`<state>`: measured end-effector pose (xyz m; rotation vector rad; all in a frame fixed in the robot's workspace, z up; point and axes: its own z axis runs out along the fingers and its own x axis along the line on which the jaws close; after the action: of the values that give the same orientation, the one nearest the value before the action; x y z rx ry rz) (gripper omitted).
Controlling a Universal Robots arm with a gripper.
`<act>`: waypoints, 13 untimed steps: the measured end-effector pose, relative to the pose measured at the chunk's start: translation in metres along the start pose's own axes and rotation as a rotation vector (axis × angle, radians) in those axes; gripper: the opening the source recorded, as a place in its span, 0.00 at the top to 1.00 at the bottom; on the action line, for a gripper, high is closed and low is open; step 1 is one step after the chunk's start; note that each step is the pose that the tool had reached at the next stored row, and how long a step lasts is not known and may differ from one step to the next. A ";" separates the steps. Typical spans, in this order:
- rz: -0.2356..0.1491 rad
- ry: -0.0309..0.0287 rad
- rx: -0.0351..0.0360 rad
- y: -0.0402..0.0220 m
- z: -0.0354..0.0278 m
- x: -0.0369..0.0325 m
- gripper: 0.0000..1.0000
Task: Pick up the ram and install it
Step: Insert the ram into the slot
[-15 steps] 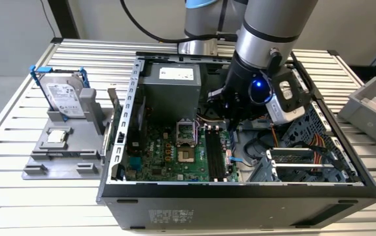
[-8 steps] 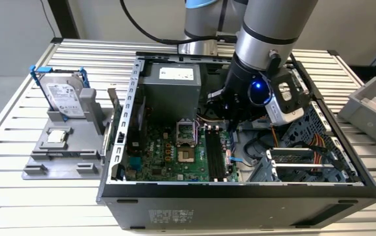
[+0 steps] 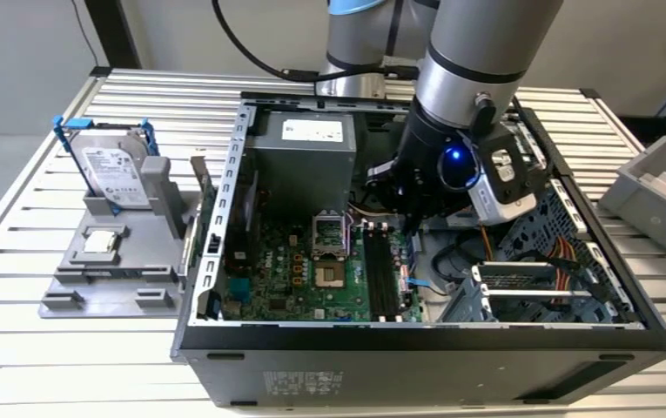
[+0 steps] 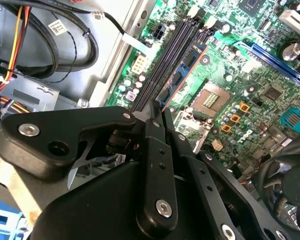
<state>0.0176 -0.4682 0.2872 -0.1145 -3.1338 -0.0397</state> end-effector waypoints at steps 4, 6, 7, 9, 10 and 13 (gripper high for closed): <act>0.000 0.0000 0.0003 -0.0001 0.0038 0.0000 1.00; 0.000 0.0000 0.0003 -0.0001 0.0063 -0.0001 1.00; 0.000 -0.0001 0.0002 -0.0002 0.0074 -0.0001 1.00; -0.001 -0.0001 0.0002 -0.0002 0.0095 -0.0001 1.00; -0.001 -0.0001 0.0003 -0.0003 0.0104 -0.0001 1.00; -0.002 -0.0001 0.0003 -0.0003 0.0125 0.0000 1.00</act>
<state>0.0176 -0.4682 0.2746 -0.1120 -3.1340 -0.0391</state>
